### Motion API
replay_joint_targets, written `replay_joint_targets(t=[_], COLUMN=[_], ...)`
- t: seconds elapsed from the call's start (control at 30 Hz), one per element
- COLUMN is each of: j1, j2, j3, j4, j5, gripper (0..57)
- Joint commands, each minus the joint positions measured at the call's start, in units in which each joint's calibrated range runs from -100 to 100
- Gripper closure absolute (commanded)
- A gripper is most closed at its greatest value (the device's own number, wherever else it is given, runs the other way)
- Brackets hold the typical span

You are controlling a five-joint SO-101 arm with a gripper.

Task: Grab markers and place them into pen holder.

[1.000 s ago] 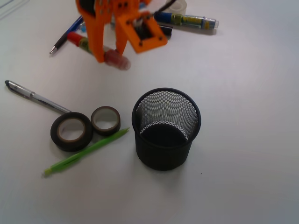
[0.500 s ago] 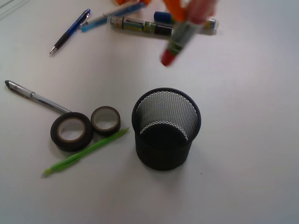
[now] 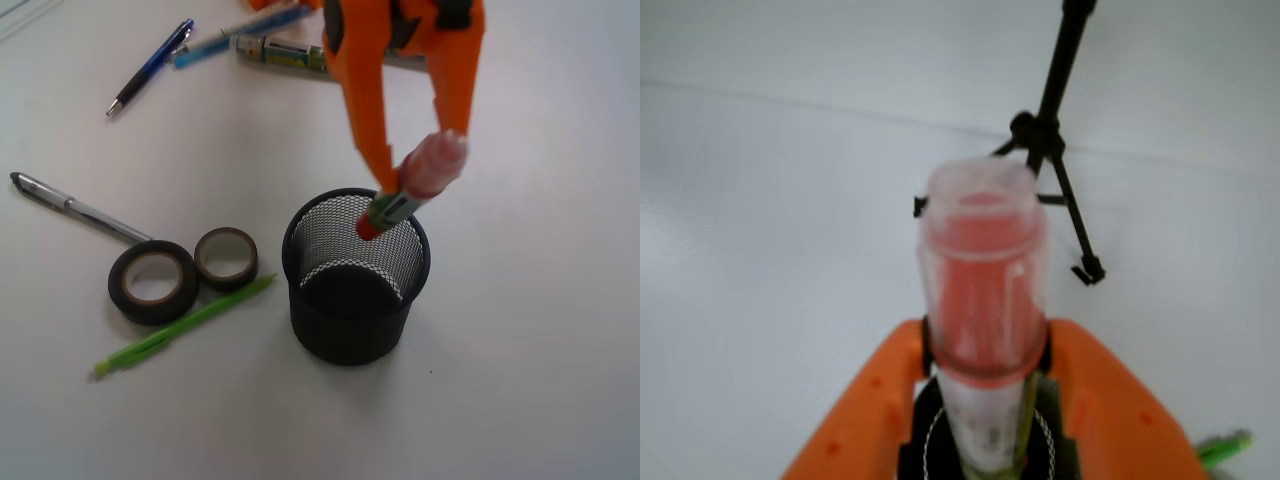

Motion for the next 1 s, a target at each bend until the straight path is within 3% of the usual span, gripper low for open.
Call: replay_joint_targets(t=[0.0, 0.07, 0.13, 0.23, 0.3, 0.6, 0.87, 0.97], j1=[1.07, 1.22, 1.22, 1.14, 1.14, 3.39, 8.02, 6.75], j2=[-0.28, -0.19, -0.11, -0.19, -0.28, -2.74, -9.71, -11.5], j3=[-2.65, -2.47, -2.47, -2.47, -3.01, -10.35, -27.65, -26.74], j4=[2.33, 2.51, 2.77, 2.42, 2.42, 8.02, 43.54, 43.54], j5=[-0.29, -0.24, -0.24, -0.24, 0.73, 8.69, 15.92, 20.81], gripper=[56.5, 55.8, 50.7, 33.5, 25.3, 25.8, 25.9, 25.9])
